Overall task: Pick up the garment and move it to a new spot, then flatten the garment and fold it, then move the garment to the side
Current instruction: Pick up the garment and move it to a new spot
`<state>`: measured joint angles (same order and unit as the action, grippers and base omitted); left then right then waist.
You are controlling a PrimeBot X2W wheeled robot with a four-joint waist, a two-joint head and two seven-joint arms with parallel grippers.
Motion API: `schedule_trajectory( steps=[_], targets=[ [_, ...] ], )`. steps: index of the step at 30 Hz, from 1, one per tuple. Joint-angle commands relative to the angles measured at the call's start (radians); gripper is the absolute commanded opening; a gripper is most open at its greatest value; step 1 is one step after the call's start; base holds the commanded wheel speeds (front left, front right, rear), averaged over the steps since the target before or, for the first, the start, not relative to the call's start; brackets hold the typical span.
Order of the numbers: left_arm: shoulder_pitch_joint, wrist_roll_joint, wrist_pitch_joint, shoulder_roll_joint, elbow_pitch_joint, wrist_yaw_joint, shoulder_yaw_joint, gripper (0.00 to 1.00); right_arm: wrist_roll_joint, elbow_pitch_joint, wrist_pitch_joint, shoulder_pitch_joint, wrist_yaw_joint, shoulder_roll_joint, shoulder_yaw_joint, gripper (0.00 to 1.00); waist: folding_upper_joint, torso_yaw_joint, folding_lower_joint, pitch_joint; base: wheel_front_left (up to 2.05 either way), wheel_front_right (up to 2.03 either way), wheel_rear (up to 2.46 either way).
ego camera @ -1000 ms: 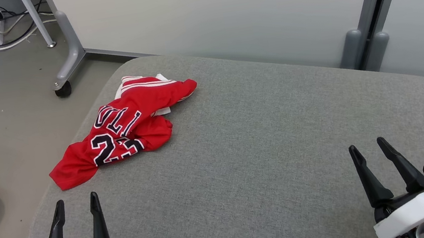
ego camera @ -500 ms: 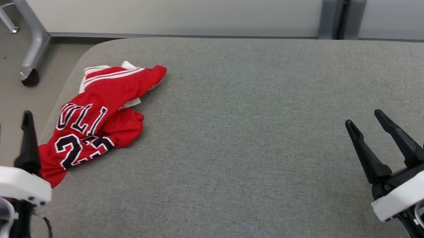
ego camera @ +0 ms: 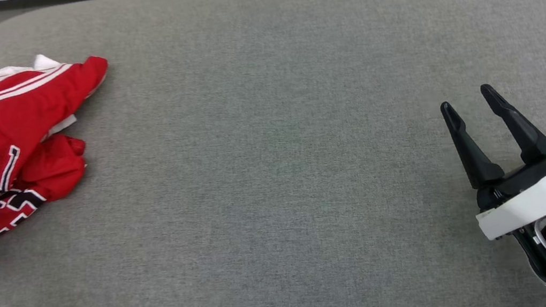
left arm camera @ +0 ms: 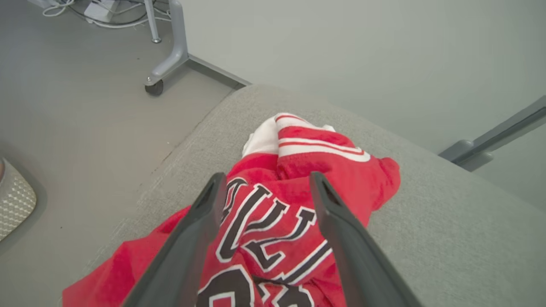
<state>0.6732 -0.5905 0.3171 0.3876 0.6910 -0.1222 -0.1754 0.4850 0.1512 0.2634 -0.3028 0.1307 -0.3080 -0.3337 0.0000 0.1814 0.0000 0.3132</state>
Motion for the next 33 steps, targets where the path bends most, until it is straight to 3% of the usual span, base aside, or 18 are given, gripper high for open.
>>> schedule_trajectory(
  steps=[1, 6, 10, 12, 13, 24, 33],
  targets=[
    [0.023, -0.009, 0.008, 0.015, 0.04, -0.003, 0.001, 1.0, -0.004, -0.006, 0.001, -0.019, 0.0, -0.008, -0.002, 1.0, 0.0, -0.048, 0.0, 0.057, 0.0, 0.0, 0.0],
    [0.051, -0.036, 0.074, 0.019, 0.195, -0.008, 0.042, 1.0, -0.007, -0.015, 0.001, -0.051, 0.0, -0.003, -0.003, 1.0, 0.0, -0.077, 0.0, 0.095, 0.0, 0.0, 0.0],
    [0.05, -0.076, 0.095, 0.024, 0.227, -0.009, 0.088, 1.0, -0.012, -0.016, 0.001, -0.054, 0.0, 0.003, 0.005, 1.0, 0.0, -0.077, 0.0, 0.101, 0.0, 0.0, 0.0],
    [0.046, -0.086, 0.074, 0.033, 0.232, -0.008, 0.11, 0.47, -0.013, -0.012, 0.001, -0.055, 0.0, 0.005, 0.006, 1.0, 0.0, -0.076, 0.0, 0.099, 0.0, 0.0, 0.0],
    [0.047, -0.093, 0.059, 0.039, 0.232, -0.008, 0.119, 0.0, -0.013, -0.01, 0.001, -0.057, 0.0, 0.006, 0.006, 1.0, 0.0, -0.076, 0.0, 0.098, 0.0, 0.0, 0.0],
    [0.057, -0.124, -0.051, 0.128, 0.151, -0.008, 0.293, 0.0, -0.007, 0.012, 0.002, -0.033, 0.0, 0.044, 0.004, 1.0, 0.0, -0.09, 0.0, -0.012, 0.0, 0.0, 0.0],
    [0.078, -0.135, -0.059, 0.178, -0.079, -0.008, 0.449, 0.0, 0.005, 0.03, 0.001, 0.015, 0.0, 0.082, 0.022, 1.0, 0.0, -0.136, 0.0, -0.156, 0.0, 0.0, 0.0]
  ],
)
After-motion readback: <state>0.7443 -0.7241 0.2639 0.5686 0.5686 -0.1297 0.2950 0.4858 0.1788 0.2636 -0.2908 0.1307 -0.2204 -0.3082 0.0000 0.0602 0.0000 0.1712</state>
